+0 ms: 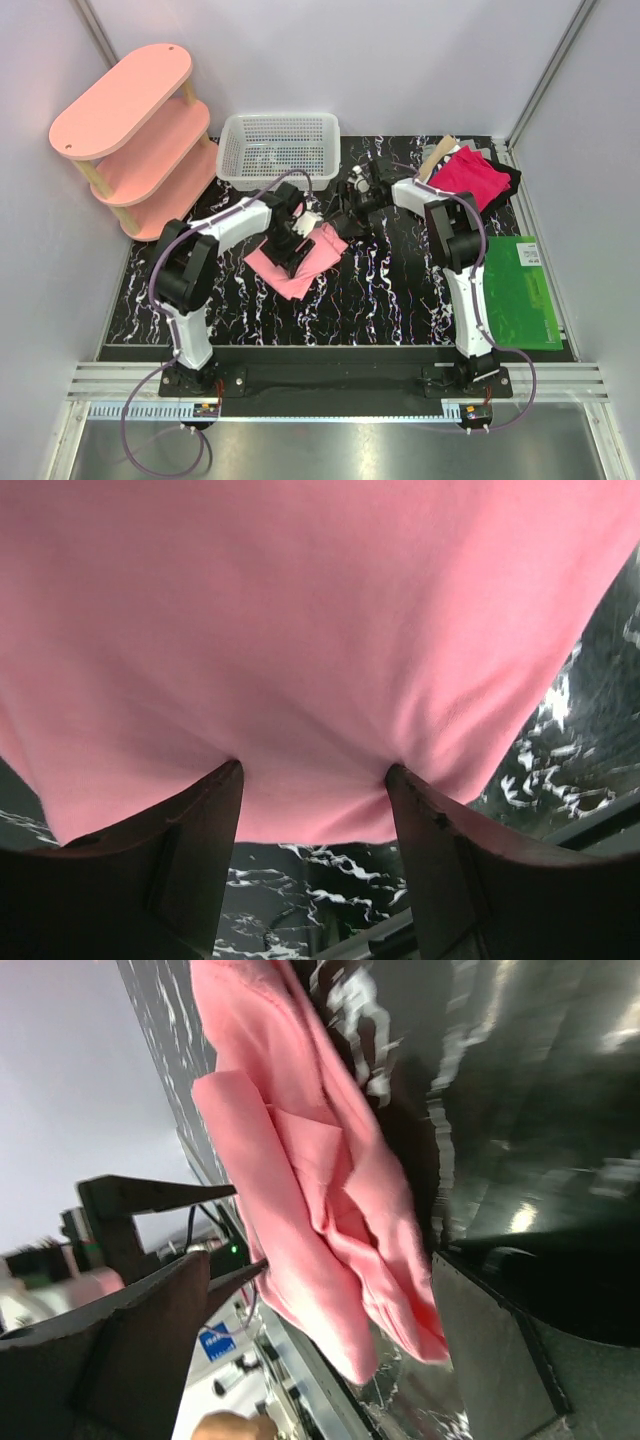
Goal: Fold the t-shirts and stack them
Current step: Neatly place the folded tshirt to the corner
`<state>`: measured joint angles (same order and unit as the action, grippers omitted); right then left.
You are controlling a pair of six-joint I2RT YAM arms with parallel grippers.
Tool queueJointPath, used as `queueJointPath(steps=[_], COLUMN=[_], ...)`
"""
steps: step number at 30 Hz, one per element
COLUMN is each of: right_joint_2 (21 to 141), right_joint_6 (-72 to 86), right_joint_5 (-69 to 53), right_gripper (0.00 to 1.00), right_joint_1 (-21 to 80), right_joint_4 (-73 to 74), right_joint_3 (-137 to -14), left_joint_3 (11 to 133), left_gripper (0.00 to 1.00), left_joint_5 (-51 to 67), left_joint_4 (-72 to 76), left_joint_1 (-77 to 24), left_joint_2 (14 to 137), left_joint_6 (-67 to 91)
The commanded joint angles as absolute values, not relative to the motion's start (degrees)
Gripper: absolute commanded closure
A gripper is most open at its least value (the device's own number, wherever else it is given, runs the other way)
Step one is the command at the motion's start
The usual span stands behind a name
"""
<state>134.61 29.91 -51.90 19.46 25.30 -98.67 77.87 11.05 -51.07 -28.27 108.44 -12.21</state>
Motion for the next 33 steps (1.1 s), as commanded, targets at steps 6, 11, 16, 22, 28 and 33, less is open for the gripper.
queueJointPath(steps=[6, 11, 16, 22, 28, 33], right_joint_2=[137.37, 136.94, 136.67, 135.79, 135.35, 135.09], right_joint_6=[29.97, 30.41, 30.32, 30.32, 31.46, 32.69], right_joint_5=[-50.01, -50.45, -50.45, -50.27, -50.62, -50.71], right_gripper=[0.00, 0.00, 0.00, 0.00, 0.00, 0.00], right_joint_1=[24.69, 26.37, 27.42, 27.77, 28.21, 29.62], right_joint_4=[24.44, 23.64, 23.64, 23.64, 23.82, 23.73], right_joint_3=[-94.75, -92.90, -91.76, -91.14, -91.84, -93.86], left_joint_3=[59.26, 53.35, 52.74, 50.98, 47.47, 46.85], left_gripper=[0.37, 0.37, 0.36, 0.37, 0.38, 0.39], left_joint_5=[9.41, 10.54, 12.92, 13.27, 11.96, 10.72], left_joint_4=[-34.49, -30.67, -32.08, -32.43, -29.98, -28.48], left_joint_1=[-28.56, -28.48, -28.48, -28.48, -28.83, -30.06], left_joint_2=[87.82, 78.32, 76.91, 79.10, 78.22, 80.24], left_joint_6=[-14.68, -14.15, -15.99, -17.84, -19.33, -19.51])
